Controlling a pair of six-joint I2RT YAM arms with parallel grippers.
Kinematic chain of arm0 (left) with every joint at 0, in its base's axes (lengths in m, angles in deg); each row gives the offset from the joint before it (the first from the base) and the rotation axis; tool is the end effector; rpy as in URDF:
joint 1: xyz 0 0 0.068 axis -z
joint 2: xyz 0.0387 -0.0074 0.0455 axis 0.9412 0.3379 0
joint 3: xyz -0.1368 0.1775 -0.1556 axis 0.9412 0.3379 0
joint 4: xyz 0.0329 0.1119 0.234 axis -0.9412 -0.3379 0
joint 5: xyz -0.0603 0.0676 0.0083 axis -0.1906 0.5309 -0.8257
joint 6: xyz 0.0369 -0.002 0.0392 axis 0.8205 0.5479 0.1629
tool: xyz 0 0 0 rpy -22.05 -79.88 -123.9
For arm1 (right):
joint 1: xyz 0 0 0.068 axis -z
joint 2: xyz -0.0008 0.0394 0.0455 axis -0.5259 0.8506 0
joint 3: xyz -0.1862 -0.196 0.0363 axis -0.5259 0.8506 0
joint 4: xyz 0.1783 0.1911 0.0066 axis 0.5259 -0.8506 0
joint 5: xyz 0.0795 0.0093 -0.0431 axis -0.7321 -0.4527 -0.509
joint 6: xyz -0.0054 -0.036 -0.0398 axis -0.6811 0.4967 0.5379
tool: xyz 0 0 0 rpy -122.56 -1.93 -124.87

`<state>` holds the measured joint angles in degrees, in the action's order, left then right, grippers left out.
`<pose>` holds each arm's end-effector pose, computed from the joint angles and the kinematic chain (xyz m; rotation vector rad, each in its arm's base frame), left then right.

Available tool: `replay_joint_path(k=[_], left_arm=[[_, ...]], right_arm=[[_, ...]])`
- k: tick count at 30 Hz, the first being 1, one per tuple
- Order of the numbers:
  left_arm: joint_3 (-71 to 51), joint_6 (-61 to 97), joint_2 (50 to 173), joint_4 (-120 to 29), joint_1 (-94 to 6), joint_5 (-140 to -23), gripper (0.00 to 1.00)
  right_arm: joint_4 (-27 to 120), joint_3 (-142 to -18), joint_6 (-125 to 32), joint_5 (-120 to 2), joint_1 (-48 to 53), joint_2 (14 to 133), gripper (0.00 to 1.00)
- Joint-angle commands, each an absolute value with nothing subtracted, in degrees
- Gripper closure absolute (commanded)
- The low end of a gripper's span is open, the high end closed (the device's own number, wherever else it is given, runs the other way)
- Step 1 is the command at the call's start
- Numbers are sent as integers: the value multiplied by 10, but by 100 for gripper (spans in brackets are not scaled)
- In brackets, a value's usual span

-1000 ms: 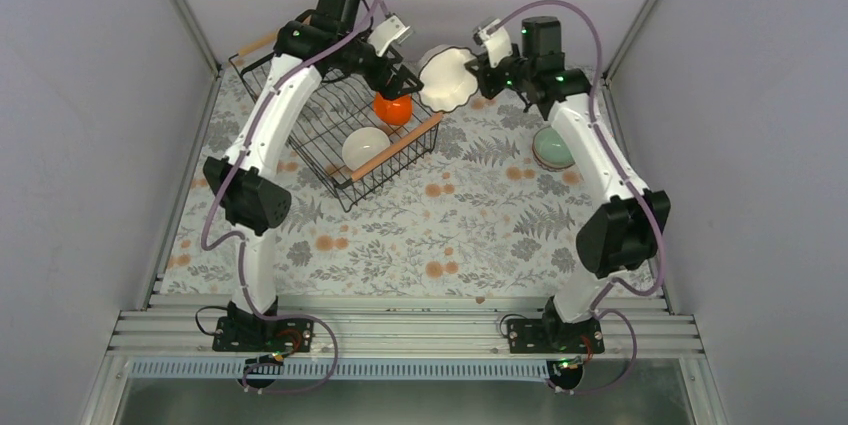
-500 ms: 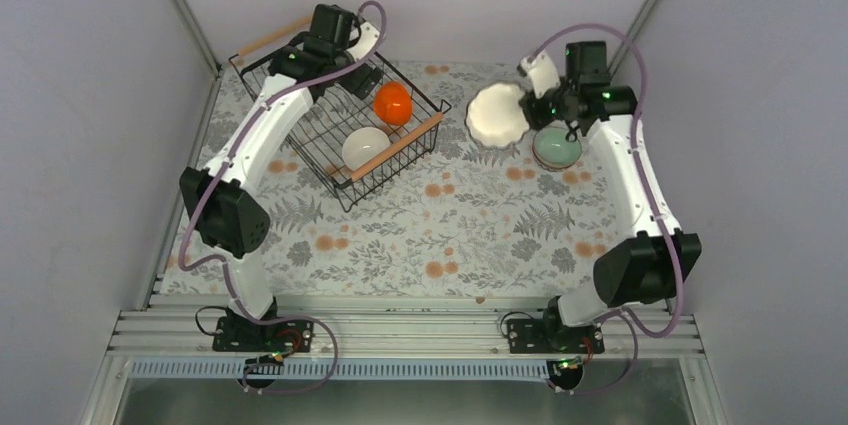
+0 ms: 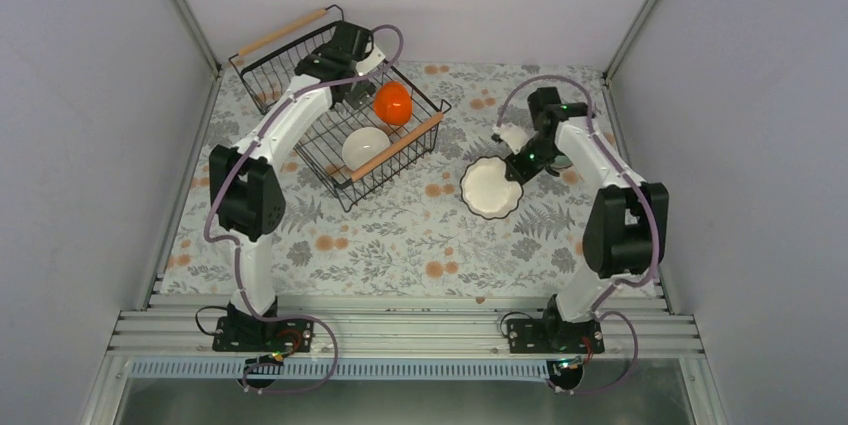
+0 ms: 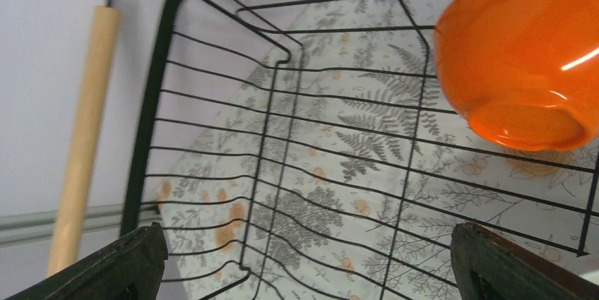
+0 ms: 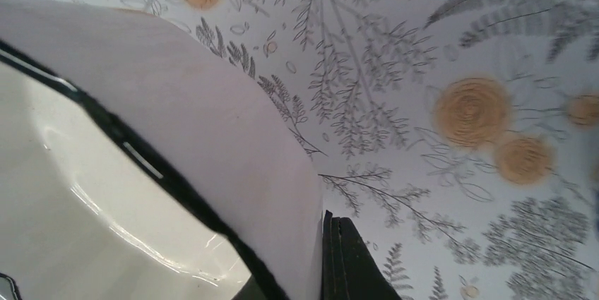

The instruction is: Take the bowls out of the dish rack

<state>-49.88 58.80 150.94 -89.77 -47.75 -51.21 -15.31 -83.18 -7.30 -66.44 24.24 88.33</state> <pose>0.4247 -0.1615 0.3248 0.8547 2.1821 0.5117 0.3155 0.0509 0.2531 -1.0136 2.7132 0.3206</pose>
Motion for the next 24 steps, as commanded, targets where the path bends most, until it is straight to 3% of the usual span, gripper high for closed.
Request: replay_joint_path(k=[1,9,24], left_arm=[[-538,609,1544,-931,-485,-549,0],[-637,626,1629,-1036,-501,-661,0],[-697,661,1696,-1137,-501,-712,0]], right_arm=[[-130,-823,-61,-669,221,916,96],[-90,-815,-82,-630,187,979,96],[-57,-815,-108,-579,166,1027,96]])
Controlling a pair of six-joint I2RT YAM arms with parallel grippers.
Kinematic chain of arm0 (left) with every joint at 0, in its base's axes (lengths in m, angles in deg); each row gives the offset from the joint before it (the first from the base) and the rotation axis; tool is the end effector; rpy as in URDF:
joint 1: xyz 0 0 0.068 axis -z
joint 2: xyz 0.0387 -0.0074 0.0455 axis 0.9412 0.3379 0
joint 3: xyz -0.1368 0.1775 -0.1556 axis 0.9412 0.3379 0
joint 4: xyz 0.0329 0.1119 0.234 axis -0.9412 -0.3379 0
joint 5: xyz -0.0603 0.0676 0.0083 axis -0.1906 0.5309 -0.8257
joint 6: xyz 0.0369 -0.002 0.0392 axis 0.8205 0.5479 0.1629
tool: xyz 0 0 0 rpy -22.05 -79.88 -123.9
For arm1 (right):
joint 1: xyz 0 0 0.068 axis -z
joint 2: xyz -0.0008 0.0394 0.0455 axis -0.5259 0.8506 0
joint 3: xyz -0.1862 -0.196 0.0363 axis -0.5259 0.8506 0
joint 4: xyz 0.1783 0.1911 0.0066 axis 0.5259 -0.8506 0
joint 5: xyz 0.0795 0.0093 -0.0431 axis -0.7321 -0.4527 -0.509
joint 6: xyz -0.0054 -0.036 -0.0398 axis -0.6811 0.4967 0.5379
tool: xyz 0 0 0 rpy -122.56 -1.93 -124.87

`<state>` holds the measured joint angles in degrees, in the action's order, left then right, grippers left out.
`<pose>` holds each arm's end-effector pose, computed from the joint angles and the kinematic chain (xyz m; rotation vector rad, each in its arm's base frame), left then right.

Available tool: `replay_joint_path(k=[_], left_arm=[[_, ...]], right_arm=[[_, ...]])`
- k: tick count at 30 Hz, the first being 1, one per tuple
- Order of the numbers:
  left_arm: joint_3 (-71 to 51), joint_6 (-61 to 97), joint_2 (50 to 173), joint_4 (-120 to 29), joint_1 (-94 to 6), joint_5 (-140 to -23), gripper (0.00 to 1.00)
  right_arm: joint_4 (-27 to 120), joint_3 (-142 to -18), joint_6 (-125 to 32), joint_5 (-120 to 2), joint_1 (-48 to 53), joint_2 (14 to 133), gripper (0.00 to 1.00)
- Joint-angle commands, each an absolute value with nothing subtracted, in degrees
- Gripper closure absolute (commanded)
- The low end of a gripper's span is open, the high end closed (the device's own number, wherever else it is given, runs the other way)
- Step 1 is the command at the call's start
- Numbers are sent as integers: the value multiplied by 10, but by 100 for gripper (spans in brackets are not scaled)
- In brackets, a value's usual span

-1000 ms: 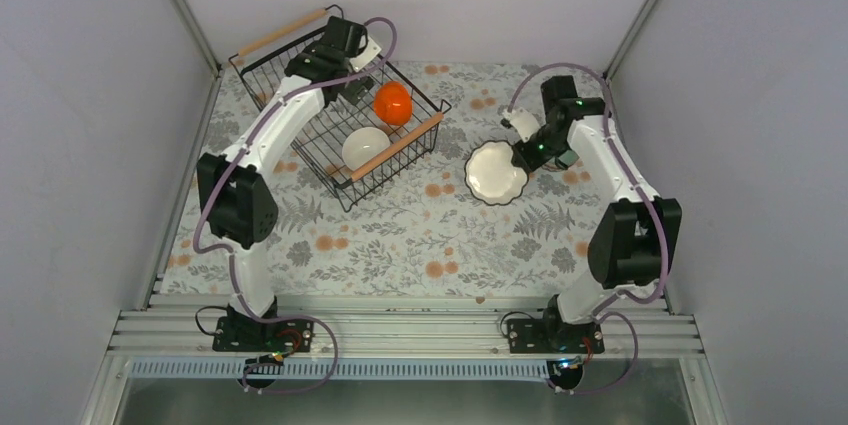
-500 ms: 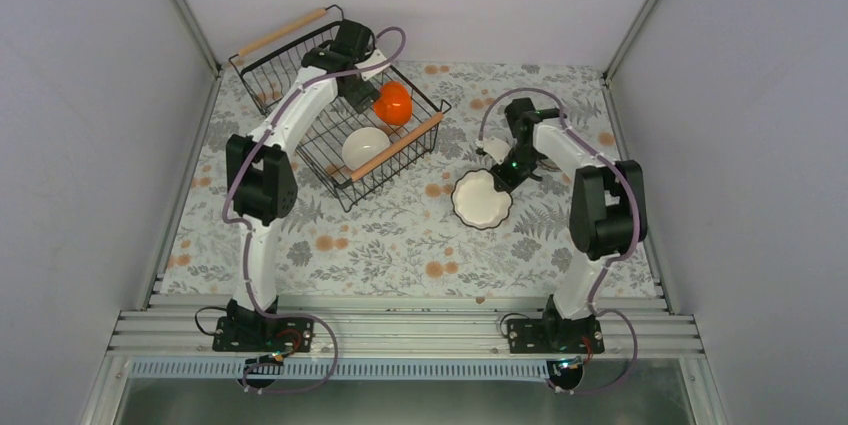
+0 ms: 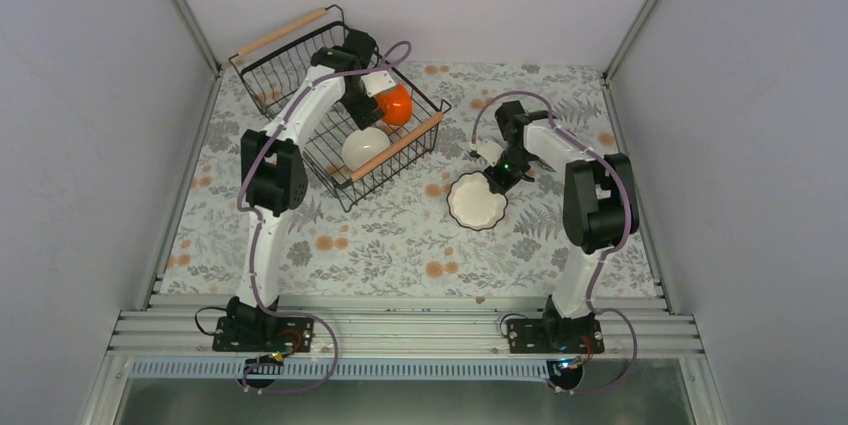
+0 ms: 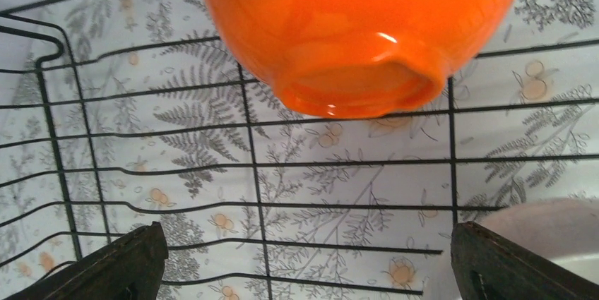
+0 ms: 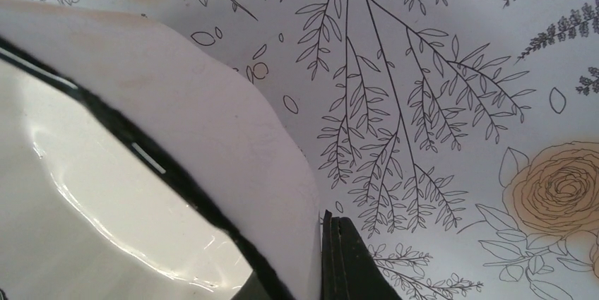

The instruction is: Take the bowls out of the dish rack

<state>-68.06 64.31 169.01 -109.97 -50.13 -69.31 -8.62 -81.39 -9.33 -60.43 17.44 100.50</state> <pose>0.4640 -0.1674 0.2555 1.2383 2.4187 0.1687 0.3370 0.0917 0.1786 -1.1623 2.8325 0.2309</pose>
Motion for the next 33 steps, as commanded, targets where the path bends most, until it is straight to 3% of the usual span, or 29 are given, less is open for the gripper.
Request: replay_joint_path(k=[1,2,6,8,17,33], left_arm=[[-694,664,1693,-1139,-501,-713,0],[-691,669,1690,-1143,-502,-717,0],[-666,678,1675,-1145,-503,-715,0],[-660,681,1672,-1147,-504,-715,0],[-665,688,1651,-1162,-511,-713,0],[-583,713,1601,-1193,-515,-776,9]], right_arm=[[-57,-816,-109,-576,166,1029,96],[-56,-816,-110,-573,166,1031,94],[-68,-823,-109,-575,165,1030,64],[-71,-829,-109,-576,164,1025,55],[-81,-840,-113,-570,165,954,46],[-133,-898,-128,-603,165,878,47]])
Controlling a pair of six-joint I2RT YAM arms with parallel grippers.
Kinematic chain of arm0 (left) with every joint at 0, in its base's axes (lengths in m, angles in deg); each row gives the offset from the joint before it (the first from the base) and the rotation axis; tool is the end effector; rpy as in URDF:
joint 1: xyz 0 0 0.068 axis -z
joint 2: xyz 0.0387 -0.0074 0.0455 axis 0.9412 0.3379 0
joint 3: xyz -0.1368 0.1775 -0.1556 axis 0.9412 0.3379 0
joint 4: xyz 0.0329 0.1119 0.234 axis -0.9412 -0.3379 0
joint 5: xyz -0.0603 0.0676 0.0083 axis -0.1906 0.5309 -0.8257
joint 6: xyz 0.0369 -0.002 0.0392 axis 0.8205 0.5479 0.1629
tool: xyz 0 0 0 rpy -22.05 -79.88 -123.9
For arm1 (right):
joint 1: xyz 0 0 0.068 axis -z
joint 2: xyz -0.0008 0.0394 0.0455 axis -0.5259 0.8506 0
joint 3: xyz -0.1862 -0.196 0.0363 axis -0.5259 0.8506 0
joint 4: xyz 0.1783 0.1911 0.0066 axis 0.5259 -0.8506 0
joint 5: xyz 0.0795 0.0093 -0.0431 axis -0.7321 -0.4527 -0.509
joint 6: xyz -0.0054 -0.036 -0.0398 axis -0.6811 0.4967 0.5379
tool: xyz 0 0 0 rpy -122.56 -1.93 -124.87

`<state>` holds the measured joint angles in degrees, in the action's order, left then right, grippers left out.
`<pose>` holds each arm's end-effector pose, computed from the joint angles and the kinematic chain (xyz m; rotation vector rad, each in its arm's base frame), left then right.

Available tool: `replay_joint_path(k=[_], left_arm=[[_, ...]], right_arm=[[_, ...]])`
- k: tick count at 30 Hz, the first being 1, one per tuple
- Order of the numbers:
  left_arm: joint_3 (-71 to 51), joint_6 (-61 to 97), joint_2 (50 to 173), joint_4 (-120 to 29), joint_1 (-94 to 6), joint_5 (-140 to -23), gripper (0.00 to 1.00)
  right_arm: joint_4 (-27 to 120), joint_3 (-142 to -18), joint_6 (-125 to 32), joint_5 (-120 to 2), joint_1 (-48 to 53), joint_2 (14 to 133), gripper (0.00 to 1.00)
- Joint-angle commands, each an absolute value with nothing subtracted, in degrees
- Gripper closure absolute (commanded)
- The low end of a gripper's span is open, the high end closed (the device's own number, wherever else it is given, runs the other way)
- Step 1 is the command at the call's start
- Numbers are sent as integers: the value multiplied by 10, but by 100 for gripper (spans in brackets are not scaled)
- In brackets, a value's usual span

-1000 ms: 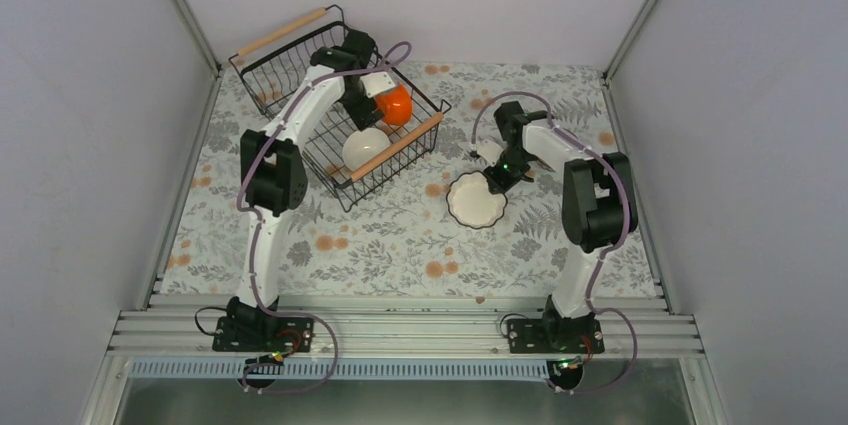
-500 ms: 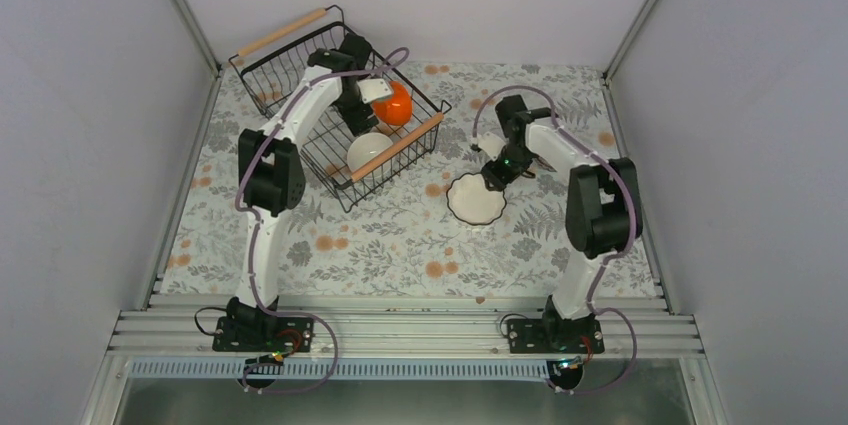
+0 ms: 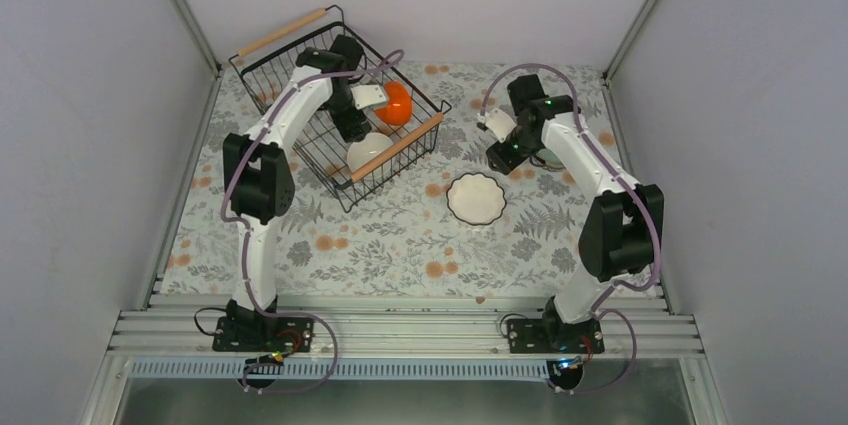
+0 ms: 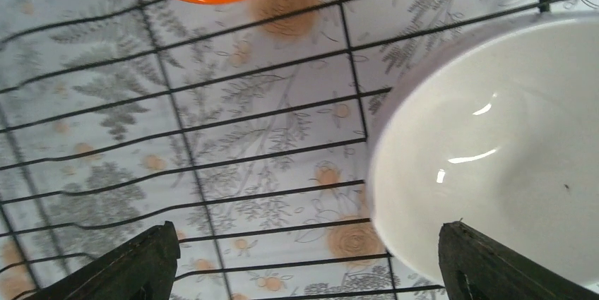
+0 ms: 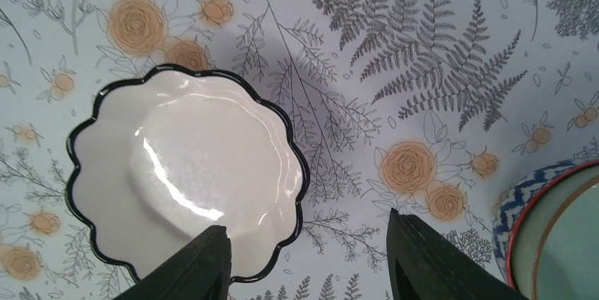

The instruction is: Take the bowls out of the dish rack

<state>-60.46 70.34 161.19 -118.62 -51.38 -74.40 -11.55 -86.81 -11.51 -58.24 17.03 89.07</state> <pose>0.4256 -0.1462 0.2734 1.4295 2.4746 0.0495 0.3238 0.0894 0.2674 -1.0537 2.6315 0.1220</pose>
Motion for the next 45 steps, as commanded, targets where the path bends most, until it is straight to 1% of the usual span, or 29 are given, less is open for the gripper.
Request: replay_joint_path(k=[1,6,9,15,21,23,25,27,28,31,36,39,45], left_arm=[[-578,712,1602,-1188,-514,-779,9],[-547,700,1607,-1150,-509,-782,11],[-529,695,1610,-1128,-506,-779,12],[-519,685,1622,-1103,-506,-794,28],[-540,679,1633,-1111,-503,-817,58],[-545,679,1632,-1118,-503,-823,69],[-546,679,1628,-1122,-504,-828,83],[-545,678,1624,-1125,-503,-832,94],[-544,677,1622,-1126,-504,-832,97],[-545,677,1608,-1130,-505,-823,98],[-596,660,1580,-1150,-510,-748,98],[-672,639,1572,-1179,-511,-688,98],[-885,620,1579,-1240,-504,-623,98]], right_arm=[[-135,-903,-130,-609,165,878,47],[-132,-919,-145,-635,165,878,48],[-128,-917,-148,-650,166,854,48],[-127,-914,-153,-651,165,845,50],[-127,-928,-163,-652,166,830,51],[-125,-932,-169,-652,166,824,51],[-121,-933,-173,-648,165,818,51],[-119,-933,-175,-645,166,812,51],[-119,-934,-175,-642,166,810,51],[-118,-940,-175,-634,167,806,51],[-117,-952,-175,-632,172,799,51],[-115,-955,-176,-630,174,796,51],[-109,-952,-177,-631,179,793,52]])
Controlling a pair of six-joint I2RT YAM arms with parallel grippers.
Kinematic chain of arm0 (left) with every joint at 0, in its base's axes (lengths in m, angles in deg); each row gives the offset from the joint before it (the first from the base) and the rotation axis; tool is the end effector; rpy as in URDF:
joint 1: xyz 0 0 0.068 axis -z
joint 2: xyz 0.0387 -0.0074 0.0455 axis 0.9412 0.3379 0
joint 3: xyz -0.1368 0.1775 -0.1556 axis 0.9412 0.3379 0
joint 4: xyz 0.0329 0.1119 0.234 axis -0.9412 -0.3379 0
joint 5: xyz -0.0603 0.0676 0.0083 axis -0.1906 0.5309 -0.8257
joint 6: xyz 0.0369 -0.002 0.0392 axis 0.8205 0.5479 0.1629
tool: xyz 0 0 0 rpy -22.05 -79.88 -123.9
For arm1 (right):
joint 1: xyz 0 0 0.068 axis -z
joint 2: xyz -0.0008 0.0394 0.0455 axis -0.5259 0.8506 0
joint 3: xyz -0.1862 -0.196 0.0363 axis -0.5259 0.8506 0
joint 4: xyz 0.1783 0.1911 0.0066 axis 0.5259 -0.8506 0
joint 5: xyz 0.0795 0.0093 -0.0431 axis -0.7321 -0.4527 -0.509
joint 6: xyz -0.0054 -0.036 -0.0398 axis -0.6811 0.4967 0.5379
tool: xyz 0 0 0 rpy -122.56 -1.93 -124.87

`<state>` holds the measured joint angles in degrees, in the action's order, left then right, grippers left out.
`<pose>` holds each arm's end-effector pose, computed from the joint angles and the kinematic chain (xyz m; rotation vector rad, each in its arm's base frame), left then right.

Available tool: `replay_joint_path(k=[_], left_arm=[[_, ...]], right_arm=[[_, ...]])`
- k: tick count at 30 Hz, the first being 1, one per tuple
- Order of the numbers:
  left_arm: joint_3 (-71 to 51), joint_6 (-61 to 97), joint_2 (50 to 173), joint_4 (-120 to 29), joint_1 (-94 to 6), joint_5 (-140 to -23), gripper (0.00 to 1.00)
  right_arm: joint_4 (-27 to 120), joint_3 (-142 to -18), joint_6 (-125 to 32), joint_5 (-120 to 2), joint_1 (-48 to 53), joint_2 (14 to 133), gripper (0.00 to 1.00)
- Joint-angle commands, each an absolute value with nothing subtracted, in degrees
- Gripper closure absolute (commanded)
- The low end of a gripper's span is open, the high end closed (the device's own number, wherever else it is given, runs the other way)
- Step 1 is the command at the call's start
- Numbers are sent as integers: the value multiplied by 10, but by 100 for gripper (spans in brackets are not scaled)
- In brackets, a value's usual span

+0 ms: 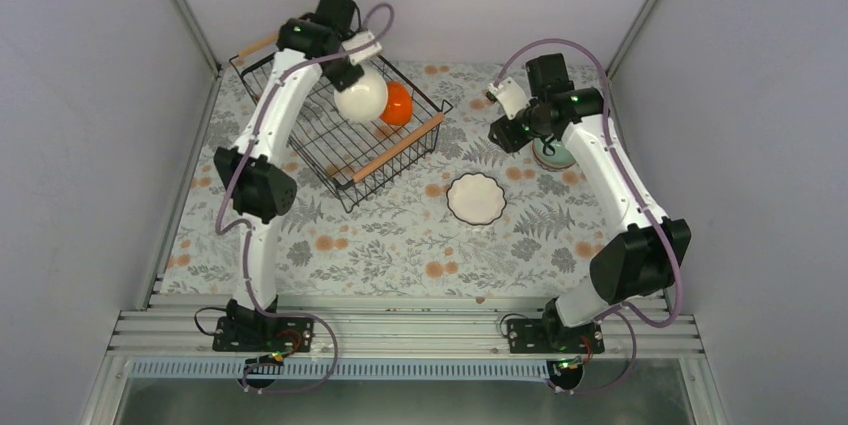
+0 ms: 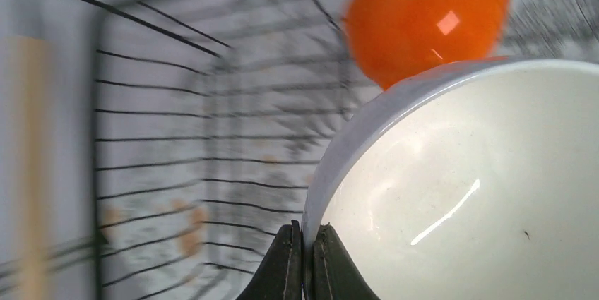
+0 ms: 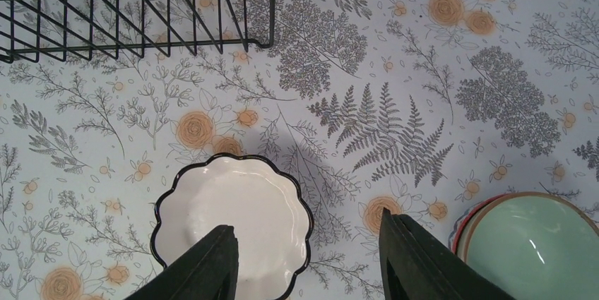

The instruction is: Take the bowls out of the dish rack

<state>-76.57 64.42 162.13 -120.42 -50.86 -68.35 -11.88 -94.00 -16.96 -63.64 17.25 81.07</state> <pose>0.4307 -0.1484 0.3440 1.1781 2.3542 0.2058 0.3047 0.0866 0.3476 -0.8882 2.4106 0.2256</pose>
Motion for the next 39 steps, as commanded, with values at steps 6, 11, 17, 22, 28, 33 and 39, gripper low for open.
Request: replay_joint_path(k=[6,11,17,22,28,33,39], left_arm=[[-804,614,1476,-1152,-484,-649,98],[-776,604,1408,-1115,-462,-758,98],[-797,599,1411,-1135,-428,-838,98],[-756,616,1435,-1142,-358,-819,98],[-780,621,1506,-1141,-285,-784,98],[-832,626,1585,-1152,-252,-748,98],[-849,623,1653,-1154,-227,-723,98]], right_arm=[[-95,-951,-186,-618,186,789,52],[-58,-953,-207,-596,215,768,50],[-34,-954,-207,-571,267,737,48],[-28,-951,-210,-576,304,721,48],[-13,-930,-218,-576,332,710,45],[-1,-926,-220,-578,354,702,43],[-2,-927,-213,-592,368,702,43]])
